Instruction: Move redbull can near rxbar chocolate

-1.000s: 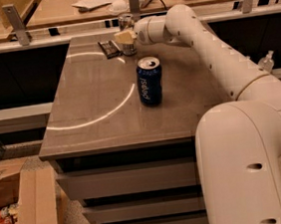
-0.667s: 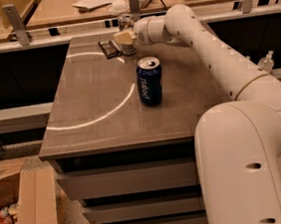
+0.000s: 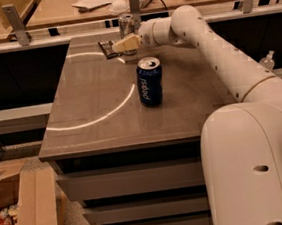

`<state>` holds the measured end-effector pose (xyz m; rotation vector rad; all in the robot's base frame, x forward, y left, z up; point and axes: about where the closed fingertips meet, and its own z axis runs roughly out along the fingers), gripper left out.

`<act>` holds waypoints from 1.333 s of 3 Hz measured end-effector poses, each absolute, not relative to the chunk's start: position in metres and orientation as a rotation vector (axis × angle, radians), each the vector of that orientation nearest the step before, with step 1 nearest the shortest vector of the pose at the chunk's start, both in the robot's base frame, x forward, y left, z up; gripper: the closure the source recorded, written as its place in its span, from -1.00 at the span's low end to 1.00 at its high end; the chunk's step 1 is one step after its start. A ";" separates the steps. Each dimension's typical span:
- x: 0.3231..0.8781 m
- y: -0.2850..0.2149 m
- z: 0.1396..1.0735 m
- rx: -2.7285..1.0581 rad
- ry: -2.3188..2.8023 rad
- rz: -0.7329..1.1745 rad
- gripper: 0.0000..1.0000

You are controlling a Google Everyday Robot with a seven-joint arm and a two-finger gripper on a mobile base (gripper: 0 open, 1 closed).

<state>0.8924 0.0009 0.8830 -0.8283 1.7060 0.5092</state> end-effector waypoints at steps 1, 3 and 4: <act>0.884 -0.033 0.885 -0.833 1.719 0.483 -1.00; 0.874 -0.152 0.902 -0.739 1.786 0.257 -1.00; 0.874 -0.152 0.902 -0.739 1.786 0.257 -1.00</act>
Offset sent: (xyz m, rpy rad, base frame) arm -0.0238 -0.1562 0.0257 -0.0875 -0.0349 -0.1548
